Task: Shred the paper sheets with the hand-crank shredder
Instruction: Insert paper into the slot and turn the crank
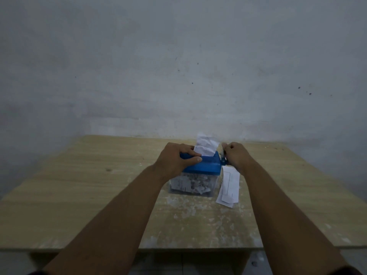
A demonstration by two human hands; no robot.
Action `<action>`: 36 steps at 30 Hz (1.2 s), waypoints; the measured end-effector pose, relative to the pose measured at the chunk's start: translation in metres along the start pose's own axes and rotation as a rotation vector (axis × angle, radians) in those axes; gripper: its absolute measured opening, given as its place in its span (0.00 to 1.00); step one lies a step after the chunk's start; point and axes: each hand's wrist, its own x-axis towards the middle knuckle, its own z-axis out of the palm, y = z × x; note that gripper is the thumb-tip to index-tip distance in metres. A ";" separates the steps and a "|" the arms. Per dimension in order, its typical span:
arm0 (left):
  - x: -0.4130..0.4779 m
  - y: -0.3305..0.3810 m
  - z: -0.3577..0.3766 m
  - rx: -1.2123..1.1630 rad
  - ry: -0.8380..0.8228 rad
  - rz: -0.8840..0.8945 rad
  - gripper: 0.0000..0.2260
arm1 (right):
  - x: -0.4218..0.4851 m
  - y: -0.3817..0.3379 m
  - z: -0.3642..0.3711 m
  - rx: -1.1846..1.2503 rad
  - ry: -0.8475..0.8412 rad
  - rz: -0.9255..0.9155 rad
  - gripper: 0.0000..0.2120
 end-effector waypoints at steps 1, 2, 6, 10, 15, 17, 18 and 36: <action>0.000 -0.001 0.000 -0.016 0.000 0.006 0.07 | -0.002 0.008 0.003 0.000 -0.017 0.023 0.16; 0.000 -0.002 0.000 -0.026 0.004 0.014 0.07 | -0.003 0.019 0.007 0.001 -0.034 0.054 0.14; -0.001 -0.003 0.001 -0.012 0.030 0.022 0.07 | -0.021 0.055 0.023 0.035 -0.055 0.184 0.07; -0.001 -0.003 0.001 0.020 0.033 0.010 0.08 | -0.059 0.073 0.031 0.077 0.076 0.177 0.13; -0.001 -0.002 0.001 0.064 0.039 -0.009 0.09 | -0.103 0.049 0.017 0.099 0.184 0.082 0.13; 0.000 -0.001 0.000 0.073 0.031 -0.018 0.08 | -0.108 0.025 0.002 0.099 0.196 0.022 0.10; 0.000 -0.001 -0.001 0.079 0.021 -0.021 0.08 | -0.108 0.013 -0.005 0.100 0.188 0.009 0.08; -0.003 0.003 -0.001 -0.003 0.006 0.013 0.08 | -0.026 0.044 0.019 0.018 0.121 0.087 0.11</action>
